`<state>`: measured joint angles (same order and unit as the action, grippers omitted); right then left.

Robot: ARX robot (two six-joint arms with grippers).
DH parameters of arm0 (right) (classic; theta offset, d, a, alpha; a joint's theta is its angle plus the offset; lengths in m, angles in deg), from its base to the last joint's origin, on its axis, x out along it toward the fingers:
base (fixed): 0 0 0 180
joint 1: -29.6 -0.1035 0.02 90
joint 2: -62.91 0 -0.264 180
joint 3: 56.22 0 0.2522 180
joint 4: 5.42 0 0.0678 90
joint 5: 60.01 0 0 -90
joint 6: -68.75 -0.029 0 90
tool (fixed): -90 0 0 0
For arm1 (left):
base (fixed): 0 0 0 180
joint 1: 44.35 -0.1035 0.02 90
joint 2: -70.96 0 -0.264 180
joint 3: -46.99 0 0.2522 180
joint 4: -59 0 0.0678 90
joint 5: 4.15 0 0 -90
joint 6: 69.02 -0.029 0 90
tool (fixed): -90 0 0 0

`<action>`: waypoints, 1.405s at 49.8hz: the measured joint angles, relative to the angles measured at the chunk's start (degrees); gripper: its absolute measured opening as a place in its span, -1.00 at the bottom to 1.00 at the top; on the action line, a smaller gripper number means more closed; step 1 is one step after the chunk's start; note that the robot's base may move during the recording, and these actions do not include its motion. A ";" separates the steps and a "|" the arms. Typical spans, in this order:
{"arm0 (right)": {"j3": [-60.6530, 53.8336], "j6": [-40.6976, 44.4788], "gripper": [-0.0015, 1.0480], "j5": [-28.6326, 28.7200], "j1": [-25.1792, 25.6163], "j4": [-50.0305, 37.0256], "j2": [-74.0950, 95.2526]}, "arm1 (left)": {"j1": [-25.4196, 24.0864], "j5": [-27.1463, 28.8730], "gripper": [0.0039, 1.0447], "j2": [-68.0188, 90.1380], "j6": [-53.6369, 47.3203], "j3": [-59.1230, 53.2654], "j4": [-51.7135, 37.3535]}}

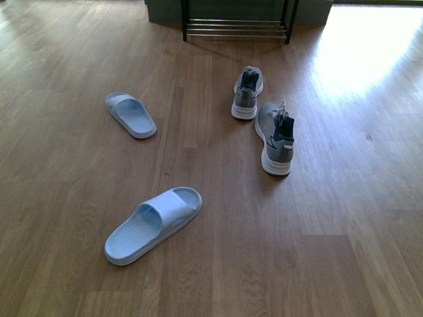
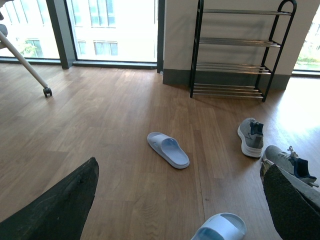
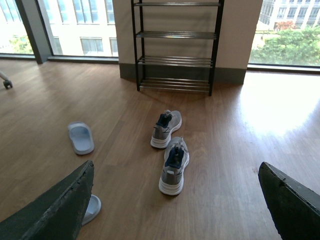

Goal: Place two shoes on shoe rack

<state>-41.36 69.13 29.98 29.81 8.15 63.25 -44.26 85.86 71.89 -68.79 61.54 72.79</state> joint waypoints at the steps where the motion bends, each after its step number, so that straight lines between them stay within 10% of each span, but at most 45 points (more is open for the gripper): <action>1: 0.00 0.02 0.82 0.00 0.00 0.00 0.00 | 0.00 0.00 0.83 0.00 0.00 0.00 0.00; 70: 0.00 0.02 0.82 0.00 0.00 0.00 0.00 | 0.00 0.00 0.83 0.00 0.02 0.00 0.00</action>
<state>-41.36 69.15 29.98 29.81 8.15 63.25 -44.26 85.86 71.89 -68.77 61.54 72.79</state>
